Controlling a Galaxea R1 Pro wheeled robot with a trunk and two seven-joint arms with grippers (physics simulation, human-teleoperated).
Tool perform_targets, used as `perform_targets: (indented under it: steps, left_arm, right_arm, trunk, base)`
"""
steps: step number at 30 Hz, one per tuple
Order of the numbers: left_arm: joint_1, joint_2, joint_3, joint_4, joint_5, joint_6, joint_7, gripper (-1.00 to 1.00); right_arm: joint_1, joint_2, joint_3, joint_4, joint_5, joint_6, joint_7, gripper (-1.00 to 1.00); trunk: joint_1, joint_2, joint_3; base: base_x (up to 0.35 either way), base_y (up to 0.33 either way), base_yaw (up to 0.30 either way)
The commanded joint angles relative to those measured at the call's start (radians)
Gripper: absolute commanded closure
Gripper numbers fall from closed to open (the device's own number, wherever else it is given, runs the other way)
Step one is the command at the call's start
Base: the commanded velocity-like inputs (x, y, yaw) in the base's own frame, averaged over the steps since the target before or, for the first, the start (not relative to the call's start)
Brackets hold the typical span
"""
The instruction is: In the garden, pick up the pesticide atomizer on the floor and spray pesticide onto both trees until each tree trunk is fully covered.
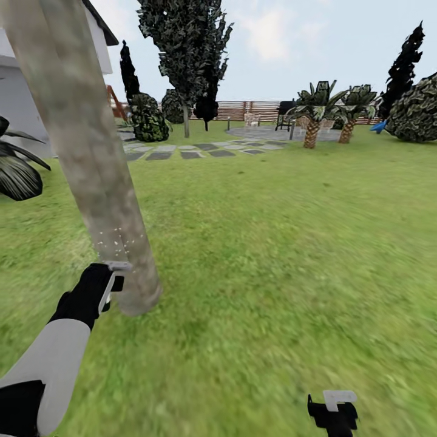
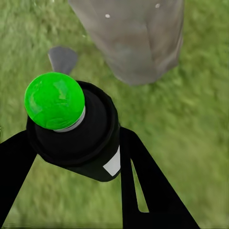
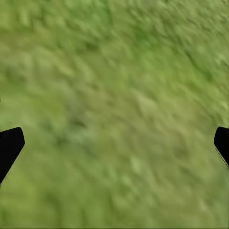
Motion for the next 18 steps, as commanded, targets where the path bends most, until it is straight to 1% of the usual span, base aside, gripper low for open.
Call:
perform_targets:
  steps: [1, 6, 13, 15, 18]
  left_arm:
    - [0.0, -0.001, -0.001, -0.001, -0.002, 0.004, 0.002, 1.0]
    - [0.007, -0.003, -0.004, 0.0, -0.002, 0.002, 0.003, 1.0]
    - [0.024, -0.003, -0.002, 0.002, 0.0, 0.001, 0.003, 1.0]
    - [0.038, -0.012, -0.004, 0.001, 0.004, 0.001, 0.003, 1.0]
    - [0.053, -0.017, -0.004, 0.002, 0.008, -0.002, 0.003, 1.0]
  right_arm:
    - [-0.001, 0.0, -0.007, 0.001, 0.011, -0.003, -0.003, -1.0]
    - [-0.001, 0.0, -0.007, 0.001, 0.011, -0.003, -0.003, -1.0]
    - [-0.001, 0.0, -0.007, 0.001, 0.011, -0.003, -0.003, -1.0]
    - [-0.001, 0.0, -0.007, 0.001, 0.011, -0.003, -0.003, -1.0]
    - [-0.001, 0.0, -0.007, 0.001, 0.011, -0.003, -0.003, -1.0]
  trunk:
    - [0.0, 0.0, -0.001]
    - [0.0, 0.0, -0.001]
    - [0.0, 0.0, -0.001]
    - [0.0, 0.0, -0.001]
    - [0.0, 0.0, -0.001]
  base:
    - [0.218, -0.209, 0.277]
    - [0.257, -0.163, 0.277]
    - [0.327, -0.019, 0.277]
    - [0.13, -0.048, 0.277]
    - [0.024, -0.009, 0.277]
